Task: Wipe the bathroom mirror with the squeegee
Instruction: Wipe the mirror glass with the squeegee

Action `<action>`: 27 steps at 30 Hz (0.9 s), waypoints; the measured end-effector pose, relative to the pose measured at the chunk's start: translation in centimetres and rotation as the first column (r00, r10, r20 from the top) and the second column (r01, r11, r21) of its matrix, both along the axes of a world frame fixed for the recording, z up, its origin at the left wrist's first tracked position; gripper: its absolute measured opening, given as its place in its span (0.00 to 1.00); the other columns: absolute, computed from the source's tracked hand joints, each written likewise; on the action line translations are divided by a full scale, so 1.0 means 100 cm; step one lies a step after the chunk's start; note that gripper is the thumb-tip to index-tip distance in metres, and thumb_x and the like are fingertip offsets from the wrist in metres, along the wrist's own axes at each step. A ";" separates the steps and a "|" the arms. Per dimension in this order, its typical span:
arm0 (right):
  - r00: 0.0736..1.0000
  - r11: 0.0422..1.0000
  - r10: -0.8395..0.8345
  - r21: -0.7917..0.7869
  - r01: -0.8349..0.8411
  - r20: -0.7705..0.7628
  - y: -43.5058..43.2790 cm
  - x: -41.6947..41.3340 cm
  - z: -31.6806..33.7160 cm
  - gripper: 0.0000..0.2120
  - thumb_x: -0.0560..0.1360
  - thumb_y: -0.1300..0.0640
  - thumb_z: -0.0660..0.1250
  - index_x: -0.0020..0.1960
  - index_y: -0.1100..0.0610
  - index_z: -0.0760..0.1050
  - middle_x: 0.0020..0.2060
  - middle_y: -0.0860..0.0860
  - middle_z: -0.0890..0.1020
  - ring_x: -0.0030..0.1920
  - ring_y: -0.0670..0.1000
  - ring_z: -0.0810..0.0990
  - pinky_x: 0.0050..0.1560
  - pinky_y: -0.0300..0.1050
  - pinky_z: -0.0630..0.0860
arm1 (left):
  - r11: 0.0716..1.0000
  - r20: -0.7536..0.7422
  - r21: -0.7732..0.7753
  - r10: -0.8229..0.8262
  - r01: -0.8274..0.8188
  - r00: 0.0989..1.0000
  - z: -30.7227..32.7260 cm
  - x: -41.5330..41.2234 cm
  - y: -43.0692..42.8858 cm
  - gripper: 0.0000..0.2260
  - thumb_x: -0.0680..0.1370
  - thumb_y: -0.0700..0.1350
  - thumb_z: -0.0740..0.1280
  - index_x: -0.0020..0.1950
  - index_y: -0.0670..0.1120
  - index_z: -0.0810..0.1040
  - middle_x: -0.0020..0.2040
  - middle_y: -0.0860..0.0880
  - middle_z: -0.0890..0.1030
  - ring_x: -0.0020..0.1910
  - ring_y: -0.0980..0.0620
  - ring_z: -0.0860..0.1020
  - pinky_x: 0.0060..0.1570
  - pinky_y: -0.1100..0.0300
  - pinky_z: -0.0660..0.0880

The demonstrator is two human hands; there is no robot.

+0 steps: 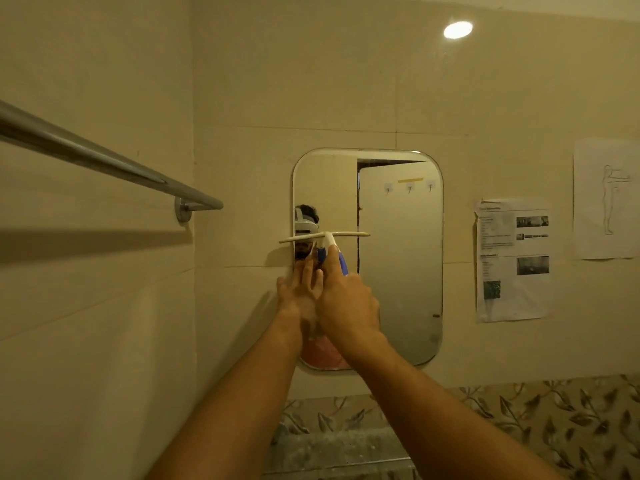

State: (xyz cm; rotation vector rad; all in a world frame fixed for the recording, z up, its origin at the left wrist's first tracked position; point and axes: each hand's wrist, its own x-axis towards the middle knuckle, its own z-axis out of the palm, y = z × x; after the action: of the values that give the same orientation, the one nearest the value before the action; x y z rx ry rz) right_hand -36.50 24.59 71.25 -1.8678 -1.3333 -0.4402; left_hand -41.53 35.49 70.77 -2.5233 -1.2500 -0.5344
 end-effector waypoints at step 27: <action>0.994 0.985 -0.054 0.168 0.037 0.096 0.007 0.033 0.121 0.39 0.82 0.61 0.61 0.83 0.49 0.41 0.48 0.58 0.76 0.40 0.53 0.77 0.40 0.49 0.78 | 0.993 -0.051 0.089 0.087 -0.082 0.995 0.002 0.006 0.000 0.54 0.69 0.66 0.68 0.82 0.46 0.41 0.81 0.42 0.36 0.79 0.40 0.37 0.75 0.35 0.51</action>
State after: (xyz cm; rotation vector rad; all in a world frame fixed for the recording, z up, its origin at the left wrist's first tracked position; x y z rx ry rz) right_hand -33.23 25.30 83.32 -1.7598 -1.2800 -0.6570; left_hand -40.95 35.53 70.95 -2.3862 -1.2788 -0.4854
